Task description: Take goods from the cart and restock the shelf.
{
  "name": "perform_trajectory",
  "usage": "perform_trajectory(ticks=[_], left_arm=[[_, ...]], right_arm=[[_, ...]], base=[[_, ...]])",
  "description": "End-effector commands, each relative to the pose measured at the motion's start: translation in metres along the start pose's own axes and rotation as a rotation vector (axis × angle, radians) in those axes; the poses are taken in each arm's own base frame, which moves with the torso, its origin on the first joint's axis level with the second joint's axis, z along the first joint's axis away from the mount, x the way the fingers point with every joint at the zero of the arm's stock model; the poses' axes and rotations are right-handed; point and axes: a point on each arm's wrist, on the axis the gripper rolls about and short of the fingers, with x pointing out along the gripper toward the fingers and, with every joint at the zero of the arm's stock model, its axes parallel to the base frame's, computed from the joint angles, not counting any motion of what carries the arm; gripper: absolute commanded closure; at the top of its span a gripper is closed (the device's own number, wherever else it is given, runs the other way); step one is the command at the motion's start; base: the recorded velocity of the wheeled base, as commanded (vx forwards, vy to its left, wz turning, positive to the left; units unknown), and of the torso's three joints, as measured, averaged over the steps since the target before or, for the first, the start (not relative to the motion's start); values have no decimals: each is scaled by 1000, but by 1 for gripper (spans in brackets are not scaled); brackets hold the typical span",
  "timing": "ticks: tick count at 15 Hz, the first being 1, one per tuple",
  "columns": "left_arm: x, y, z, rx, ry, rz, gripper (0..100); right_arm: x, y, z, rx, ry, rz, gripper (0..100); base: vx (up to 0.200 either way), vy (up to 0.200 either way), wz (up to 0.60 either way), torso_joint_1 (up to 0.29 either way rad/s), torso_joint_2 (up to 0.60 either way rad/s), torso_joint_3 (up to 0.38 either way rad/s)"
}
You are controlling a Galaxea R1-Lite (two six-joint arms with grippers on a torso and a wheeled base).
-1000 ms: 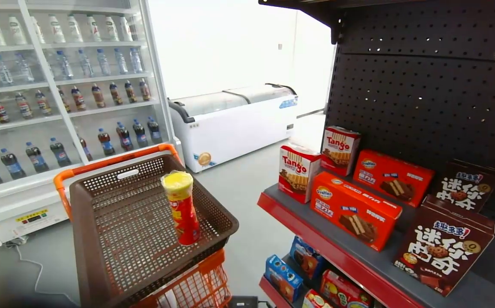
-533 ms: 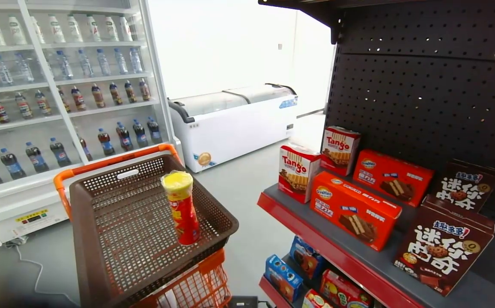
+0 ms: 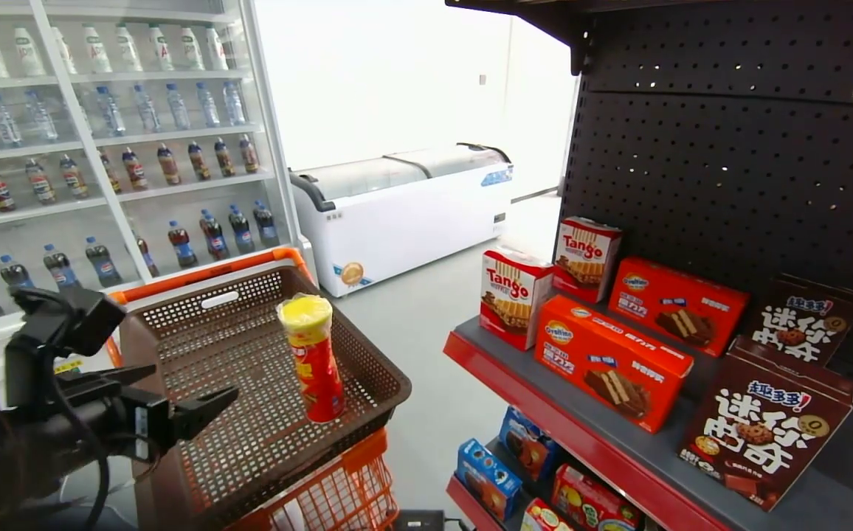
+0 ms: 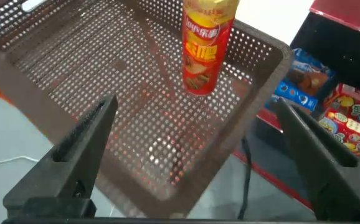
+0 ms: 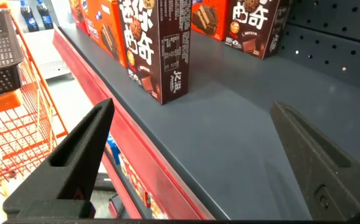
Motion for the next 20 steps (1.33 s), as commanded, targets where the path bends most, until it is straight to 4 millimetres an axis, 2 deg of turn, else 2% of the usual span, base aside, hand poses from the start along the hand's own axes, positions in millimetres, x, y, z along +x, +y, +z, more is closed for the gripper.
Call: perform_trajectory(ticks=[1, 3, 7, 10, 16, 20], left_arm=[[72, 4, 0, -3, 68, -38, 0], [104, 5, -5, 1, 55, -74, 0], [140, 1, -29, 14, 105, -96, 0], [168, -1, -34, 29, 50, -104, 0], [200, -3, -46, 38, -9, -108, 0], [209, -3, -53, 37, -12, -108, 0]], right_arm=[[0, 0, 0, -1, 1, 1, 0], [0, 0, 0, -1, 1, 1, 0], [0, 0, 0, -1, 1, 1, 0], [0, 0, 0, 1, 1, 1, 0], [0, 0, 0, -1, 1, 1, 0], [0, 0, 0, -1, 1, 1, 0]], base=[[0, 0, 0, 0, 0, 0], [0, 0, 0, 0, 0, 0], [0, 0, 0, 0, 0, 0], [0, 0, 0, 0, 0, 0], [0, 0, 0, 0, 0, 0], [0, 0, 0, 0, 0, 0]])
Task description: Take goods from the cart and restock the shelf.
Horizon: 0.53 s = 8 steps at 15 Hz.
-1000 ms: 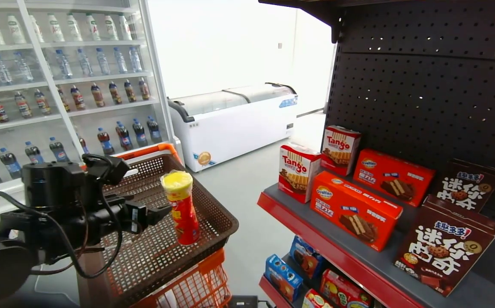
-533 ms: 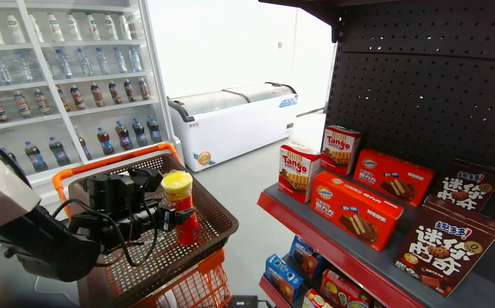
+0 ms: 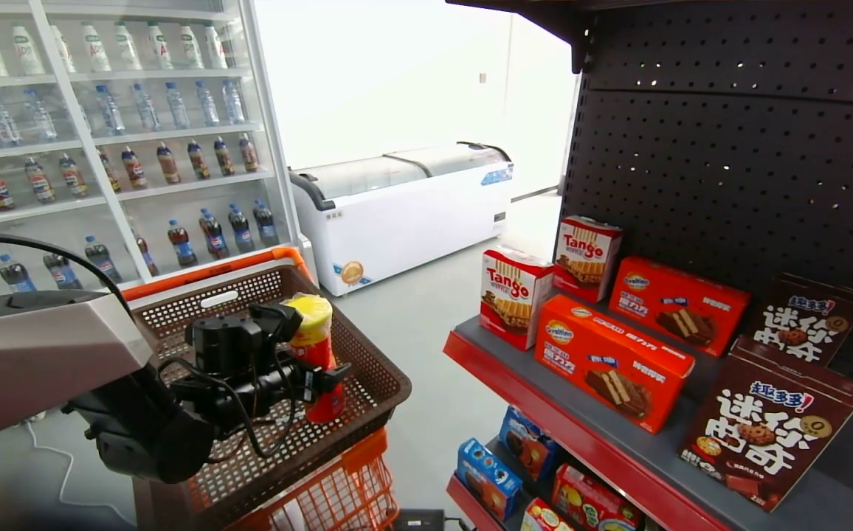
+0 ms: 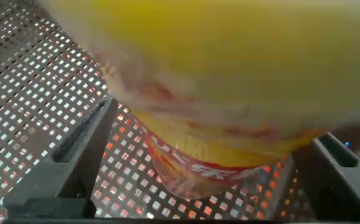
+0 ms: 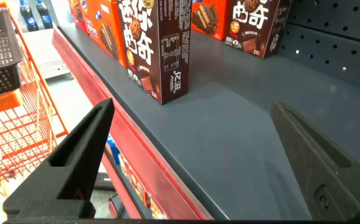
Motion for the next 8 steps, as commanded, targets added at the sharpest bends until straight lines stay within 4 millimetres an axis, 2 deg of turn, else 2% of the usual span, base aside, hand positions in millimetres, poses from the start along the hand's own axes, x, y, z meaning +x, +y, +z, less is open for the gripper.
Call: perform_trajectory(ticks=[1, 2, 3, 7, 8], left_arm=[[6, 0, -9, -3, 22, -1, 0], [8, 1, -9, 1, -3, 1, 0], [10, 1, -6, 4, -21, 2, 100], [7, 3, -14, 161, 45, 1, 100], [8, 3, -8, 176, 24, 2, 100]], right_arm=[[0, 0, 0, -1, 1, 1, 0], [0, 0, 0, -1, 1, 1, 0], [0, 0, 0, 1, 1, 1, 0], [0, 0, 0, -1, 1, 1, 0], [0, 0, 0, -1, 1, 1, 0]], base=[[0, 0, 0, 0, 0, 0], [0, 0, 0, 0, 0, 0], [0, 0, 0, 0, 0, 0], [0, 0, 0, 0, 0, 0], [0, 0, 0, 0, 0, 0]])
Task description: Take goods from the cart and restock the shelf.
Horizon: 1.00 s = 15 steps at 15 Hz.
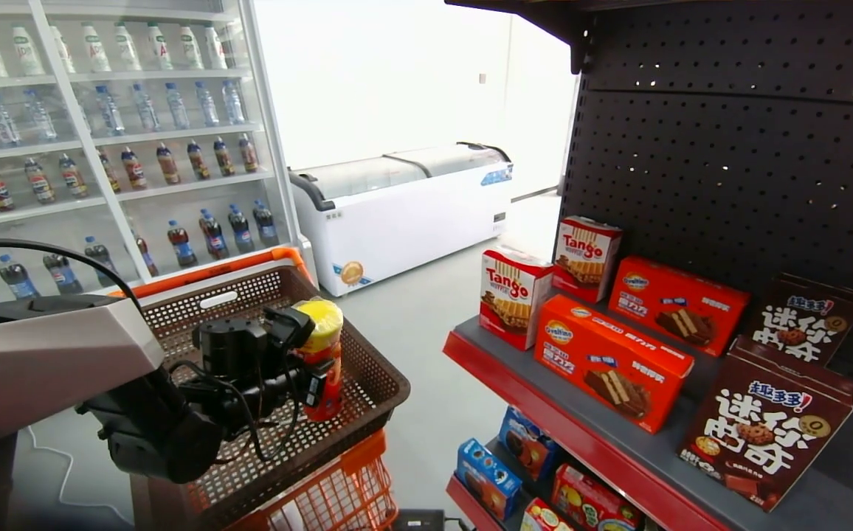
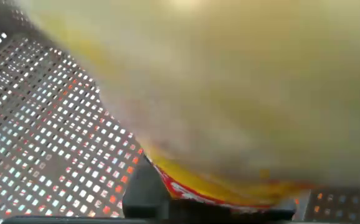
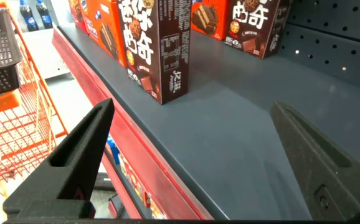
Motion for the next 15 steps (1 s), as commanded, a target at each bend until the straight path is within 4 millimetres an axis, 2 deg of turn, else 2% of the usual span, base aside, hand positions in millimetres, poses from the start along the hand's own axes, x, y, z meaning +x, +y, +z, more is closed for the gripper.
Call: perform_trajectory(ticks=[1, 2, 3, 4, 7, 9, 12, 15], left_arm=[[2, 3, 20, 8, -61, 7, 100], [4, -1, 38, -4, -121, -3, 100], [4, -3, 48, -12, -146, -8, 100], [-2, -8, 67, -6, -166, -46, 100], [-26, -18, 95, -21, -180, -178, 100], [-49, -17, 116, -12, -219, -220, 100], [-79, -18, 130, -8, -265, -352, 100], [-103, -19, 139, -48, -304, -400, 100]], right_arm=[[0, 0, 0, -1, 1, 1, 0], [0, 0, 0, -1, 1, 1, 0], [0, 0, 0, -1, 1, 1, 0], [0, 0, 0, -1, 1, 1, 0], [0, 0, 0, -1, 1, 1, 0], [0, 0, 0, -1, 1, 1, 0], [0, 0, 0, -1, 1, 1, 0], [0, 0, 0, -1, 1, 1, 0]], base=[[0, 0, 0, 0, 0, 0], [0, 0, 0, 0, 0, 0], [0, 0, 0, 0, 0, 0], [0, 0, 0, 0, 0, 0], [0, 0, 0, 0, 0, 0], [0, 0, 0, 0, 0, 0], [0, 0, 0, 0, 0, 0], [0, 0, 0, 0, 0, 0]])
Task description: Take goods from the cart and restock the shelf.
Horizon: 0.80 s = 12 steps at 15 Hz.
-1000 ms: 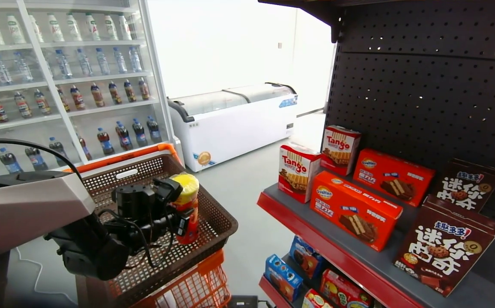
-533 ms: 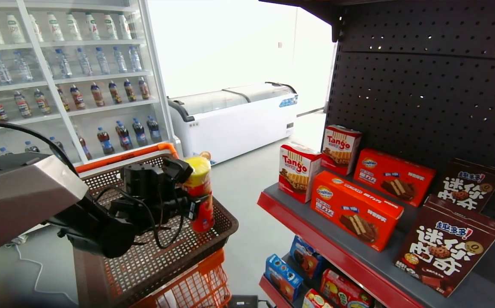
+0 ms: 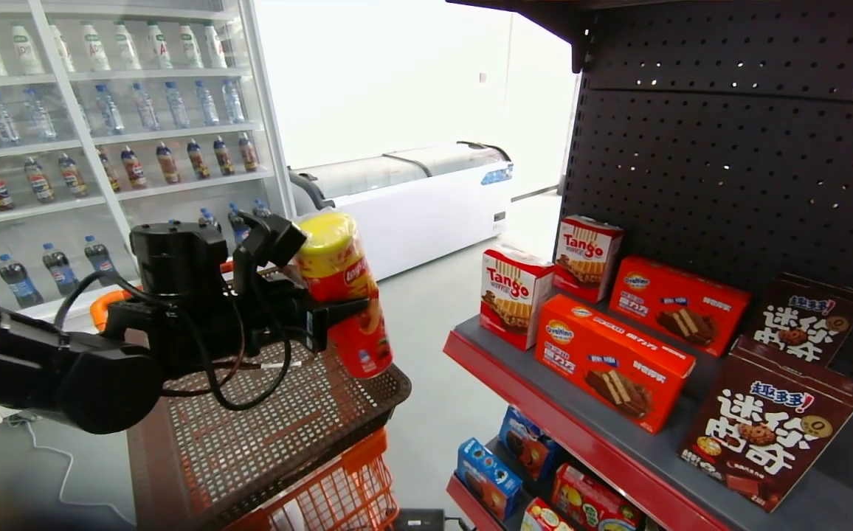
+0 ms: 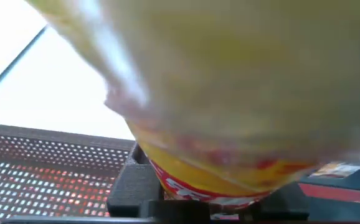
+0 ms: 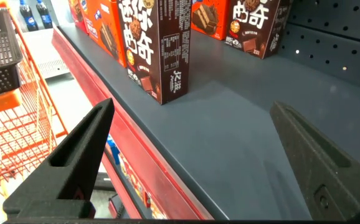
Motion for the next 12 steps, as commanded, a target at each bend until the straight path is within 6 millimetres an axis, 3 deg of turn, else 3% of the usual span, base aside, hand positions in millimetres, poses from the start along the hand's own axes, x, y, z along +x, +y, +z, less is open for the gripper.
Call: perform_trajectory(ticks=[1, 3, 5, 7, 12], left_arm=[[-26, -15, 23, -22, -71, -12, 100], [-44, -30, 37, -69, -112, -53, 100], [-50, -32, 41, -62, -119, -63, 100], [-51, -35, 37, -43, -106, -70, 100], [-68, -76, 23, 4, 3, -177, 100]], right_arm=[[0, 0, 0, 1, 1, 1, 0], [0, 0, 0, -1, 1, 1, 0], [0, 0, 0, -1, 1, 1, 0], [0, 0, 0, 1, 1, 1, 0], [0, 0, 0, -1, 1, 1, 0]], base=[[0, 0, 0, 0, 0, 0], [0, 0, 0, 0, 0, 0], [0, 0, 0, 0, 0, 0], [0, 0, 0, 0, 0, 0], [0, 0, 0, 0, 0, 0]])
